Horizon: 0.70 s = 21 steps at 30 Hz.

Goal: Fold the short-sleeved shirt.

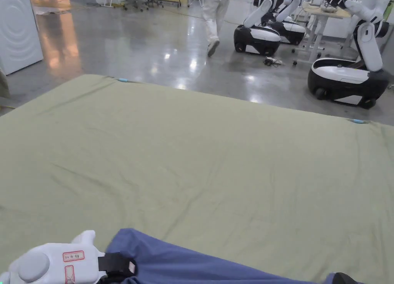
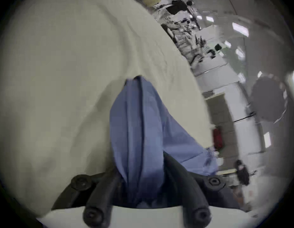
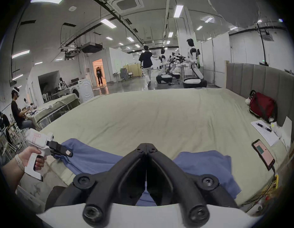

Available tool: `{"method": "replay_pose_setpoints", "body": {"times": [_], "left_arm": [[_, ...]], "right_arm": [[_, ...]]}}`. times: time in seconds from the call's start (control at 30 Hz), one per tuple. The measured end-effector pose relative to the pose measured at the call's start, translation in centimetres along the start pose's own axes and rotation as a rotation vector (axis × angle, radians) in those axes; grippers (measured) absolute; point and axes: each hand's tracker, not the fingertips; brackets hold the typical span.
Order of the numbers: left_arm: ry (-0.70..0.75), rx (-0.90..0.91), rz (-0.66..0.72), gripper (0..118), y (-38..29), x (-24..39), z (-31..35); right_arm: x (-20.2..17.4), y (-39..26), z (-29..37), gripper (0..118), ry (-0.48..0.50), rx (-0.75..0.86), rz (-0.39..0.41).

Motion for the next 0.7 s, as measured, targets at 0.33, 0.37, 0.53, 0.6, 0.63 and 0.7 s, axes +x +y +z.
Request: {"method": "replay_pose_setpoints", "body": {"times": [0.33, 0.37, 0.53, 0.6, 0.63, 0.7], "left_arm": [[0.200, 0.077, -0.763, 6, -9.8, 24.6, -0.7], [0.191, 0.069, -0.796, 6, -11.4, 26.0, -2.2], [0.346, -0.051, -0.956, 6, -18.1, 28.4, -13.7], [0.401, -0.129, -0.931, 6, -18.9, 27.3, -16.9], [0.381, -0.065, -0.897, 9, -18.8, 26.9, -16.9], [0.289, -0.029, -0.776, 56, -17.5, 27.6, -13.9]], "right_arm": [[2.3, 0.0, 3.1, 5, -0.028, 0.050, 0.066], [2.6, -0.1, 3.5, 4, -0.041, 0.062, 0.085], [5.5, -0.9, 5.2, 5, -0.075, 0.077, 0.082], [6.5, -1.3, 5.8, 5, -0.090, 0.082, 0.083], [7.1, -1.5, 6.0, 5, -0.098, 0.081, 0.090], [8.1, -1.7, 6.5, 4, -0.096, 0.078, 0.096]]}}
